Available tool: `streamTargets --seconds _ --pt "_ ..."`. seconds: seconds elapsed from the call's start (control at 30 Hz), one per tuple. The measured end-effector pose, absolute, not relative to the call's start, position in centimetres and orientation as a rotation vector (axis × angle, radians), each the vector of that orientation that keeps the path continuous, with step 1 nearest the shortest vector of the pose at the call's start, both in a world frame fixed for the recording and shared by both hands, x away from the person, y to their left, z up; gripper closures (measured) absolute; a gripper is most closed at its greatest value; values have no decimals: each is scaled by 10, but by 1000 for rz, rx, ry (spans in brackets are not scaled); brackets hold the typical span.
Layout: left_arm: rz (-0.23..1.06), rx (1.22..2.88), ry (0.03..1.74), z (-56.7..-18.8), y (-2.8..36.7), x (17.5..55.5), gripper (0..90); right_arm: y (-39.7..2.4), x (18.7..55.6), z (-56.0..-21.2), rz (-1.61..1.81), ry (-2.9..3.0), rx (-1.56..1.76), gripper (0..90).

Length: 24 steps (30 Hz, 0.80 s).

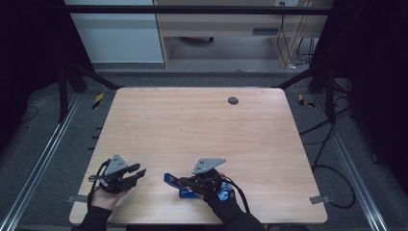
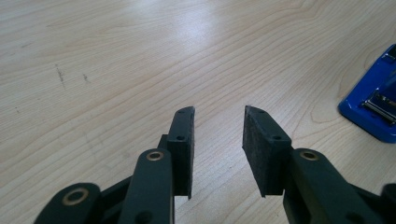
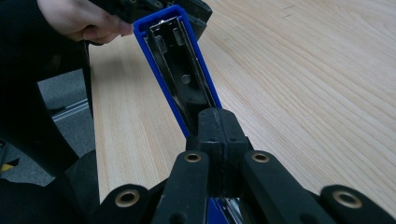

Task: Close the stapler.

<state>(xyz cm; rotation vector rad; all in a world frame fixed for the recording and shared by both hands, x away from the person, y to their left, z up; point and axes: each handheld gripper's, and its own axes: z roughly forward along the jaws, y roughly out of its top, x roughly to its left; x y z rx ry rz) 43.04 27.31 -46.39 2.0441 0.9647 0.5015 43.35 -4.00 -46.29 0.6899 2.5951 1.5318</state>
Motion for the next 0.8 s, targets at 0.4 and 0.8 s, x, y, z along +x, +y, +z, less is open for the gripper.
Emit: streamTargets --seconds 0.4,0.8 --pt "506 2046 969 -465 273 430 611 -61 436 -460 1533 2548 759 900" --pt "509 2037 978 -465 275 430 581 -71 437 -453 1551 2508 768 900"
